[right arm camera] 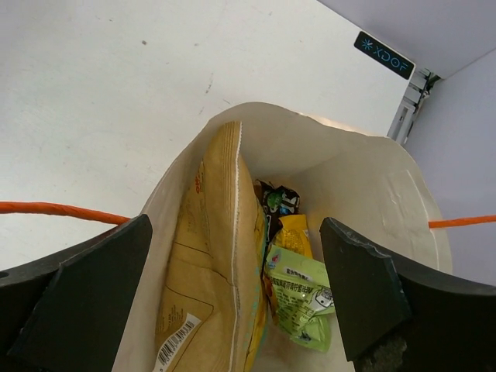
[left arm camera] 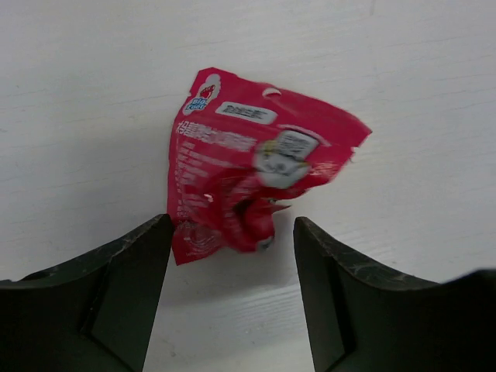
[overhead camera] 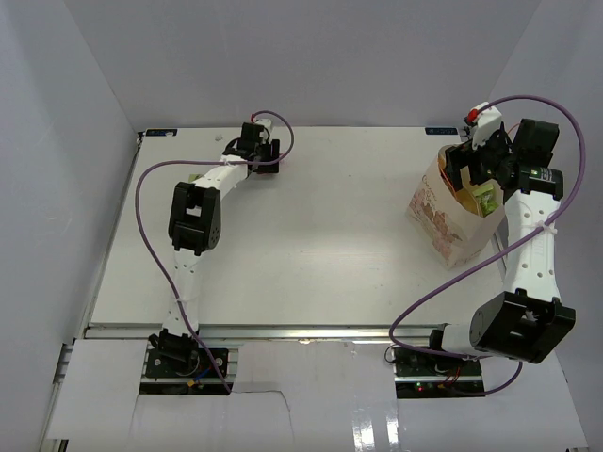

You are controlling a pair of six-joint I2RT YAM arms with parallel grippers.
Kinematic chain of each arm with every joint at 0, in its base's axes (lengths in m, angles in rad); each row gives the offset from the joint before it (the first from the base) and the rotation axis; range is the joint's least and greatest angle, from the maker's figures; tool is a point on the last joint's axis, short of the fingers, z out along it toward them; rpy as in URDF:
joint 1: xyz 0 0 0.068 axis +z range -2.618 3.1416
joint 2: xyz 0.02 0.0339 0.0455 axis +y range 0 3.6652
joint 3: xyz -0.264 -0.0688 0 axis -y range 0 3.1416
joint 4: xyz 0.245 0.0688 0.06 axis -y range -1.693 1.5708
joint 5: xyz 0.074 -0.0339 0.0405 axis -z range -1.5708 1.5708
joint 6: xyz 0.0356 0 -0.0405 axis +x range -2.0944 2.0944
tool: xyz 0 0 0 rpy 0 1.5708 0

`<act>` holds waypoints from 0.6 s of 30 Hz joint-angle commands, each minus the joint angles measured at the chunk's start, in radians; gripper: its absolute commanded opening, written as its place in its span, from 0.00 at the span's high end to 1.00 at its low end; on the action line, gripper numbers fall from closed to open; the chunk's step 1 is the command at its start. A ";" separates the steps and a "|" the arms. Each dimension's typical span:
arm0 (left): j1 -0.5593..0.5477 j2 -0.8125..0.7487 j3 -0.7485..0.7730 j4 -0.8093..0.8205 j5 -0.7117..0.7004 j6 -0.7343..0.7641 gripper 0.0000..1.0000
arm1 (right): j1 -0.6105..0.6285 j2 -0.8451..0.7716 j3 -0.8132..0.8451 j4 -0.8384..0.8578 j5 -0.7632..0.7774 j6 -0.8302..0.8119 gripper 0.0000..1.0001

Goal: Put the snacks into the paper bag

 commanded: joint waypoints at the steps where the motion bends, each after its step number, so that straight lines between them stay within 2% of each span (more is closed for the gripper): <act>1: 0.004 0.028 0.041 -0.011 -0.083 0.054 0.26 | -0.002 -0.026 0.010 0.006 -0.074 0.025 0.04; 7: -0.006 0.081 0.061 -0.028 -0.087 0.063 0.29 | 0.000 -0.026 0.052 0.003 -0.143 0.053 0.04; 9: -0.006 0.094 0.071 -0.039 -0.072 0.060 0.35 | -0.002 -0.031 0.057 0.002 -0.166 0.060 0.04; 10: -0.006 0.095 0.072 -0.039 -0.067 0.060 0.39 | 0.000 -0.034 0.058 0.000 -0.174 0.060 0.05; 11: -0.006 0.094 0.072 -0.040 -0.066 0.058 0.48 | 0.000 -0.038 0.061 0.000 -0.180 0.060 0.04; 14: -0.006 0.089 0.074 -0.039 -0.052 0.055 0.63 | 0.000 -0.044 0.078 -0.015 -0.220 0.057 0.04; 15: -0.006 0.087 0.077 -0.039 -0.046 0.055 0.74 | 0.000 -0.046 0.083 -0.020 -0.237 0.053 0.05; 18: -0.006 0.071 0.075 -0.039 -0.040 0.055 0.92 | 0.002 -0.052 0.113 -0.041 -0.297 0.039 0.05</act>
